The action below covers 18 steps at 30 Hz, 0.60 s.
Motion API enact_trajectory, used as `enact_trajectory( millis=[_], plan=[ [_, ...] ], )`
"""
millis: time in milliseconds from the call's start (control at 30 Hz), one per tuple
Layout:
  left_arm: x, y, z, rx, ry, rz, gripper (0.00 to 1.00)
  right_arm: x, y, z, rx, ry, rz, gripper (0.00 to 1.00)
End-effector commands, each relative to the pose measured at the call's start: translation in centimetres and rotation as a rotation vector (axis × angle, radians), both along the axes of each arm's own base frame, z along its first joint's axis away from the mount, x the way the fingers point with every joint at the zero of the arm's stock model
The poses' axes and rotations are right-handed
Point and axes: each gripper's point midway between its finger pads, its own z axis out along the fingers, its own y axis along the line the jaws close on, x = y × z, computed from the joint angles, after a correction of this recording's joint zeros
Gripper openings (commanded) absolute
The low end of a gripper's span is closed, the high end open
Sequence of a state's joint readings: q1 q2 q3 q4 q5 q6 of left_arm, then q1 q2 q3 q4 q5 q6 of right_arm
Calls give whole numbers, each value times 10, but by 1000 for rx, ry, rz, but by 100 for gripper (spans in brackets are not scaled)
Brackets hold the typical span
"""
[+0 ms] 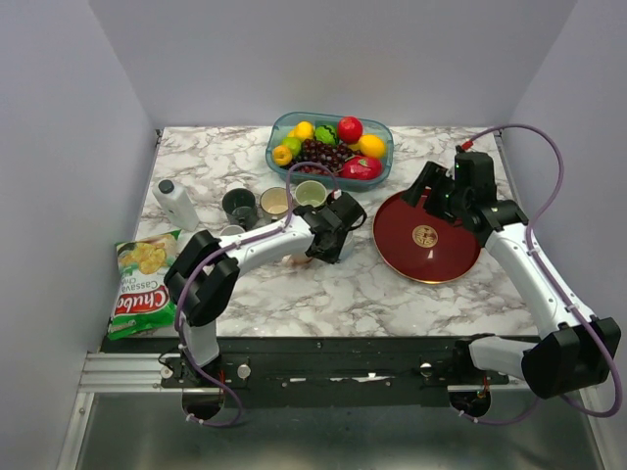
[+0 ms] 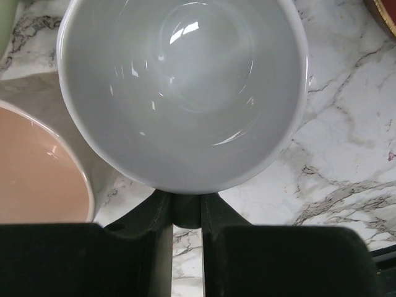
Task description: Turn the mug right side up
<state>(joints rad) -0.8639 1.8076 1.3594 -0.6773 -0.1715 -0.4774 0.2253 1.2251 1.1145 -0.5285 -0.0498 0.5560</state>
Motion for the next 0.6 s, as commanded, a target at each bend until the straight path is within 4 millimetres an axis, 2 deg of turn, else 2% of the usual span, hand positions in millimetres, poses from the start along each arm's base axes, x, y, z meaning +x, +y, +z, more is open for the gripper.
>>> enact_trajectory(
  millis=[0,200,233,300,333,400,433,567],
  plan=[
    [5,-8,10,-3,-35,39,0,-7,-8,-13,-40,44,-5,84],
    [3,-11,3,17,-8,28,0,-9,-10,-16,-47,55,-8,84],
    [3,-12,5,20,-7,22,7,-10,-10,-17,-50,57,-7,84],
    [3,-12,6,24,-8,9,15,-10,-12,-17,-53,61,-14,86],
    [3,-14,8,18,-12,2,31,-12,-14,-20,-62,77,-21,87],
    [2,-14,11,12,-13,-11,40,-11,-21,-23,-86,94,-58,93],
    [0,-15,12,6,-8,-20,48,-13,-23,-26,-97,114,-67,94],
    [-5,-16,15,-3,9,-32,59,-12,-24,-23,-103,114,-69,100]
  ],
)
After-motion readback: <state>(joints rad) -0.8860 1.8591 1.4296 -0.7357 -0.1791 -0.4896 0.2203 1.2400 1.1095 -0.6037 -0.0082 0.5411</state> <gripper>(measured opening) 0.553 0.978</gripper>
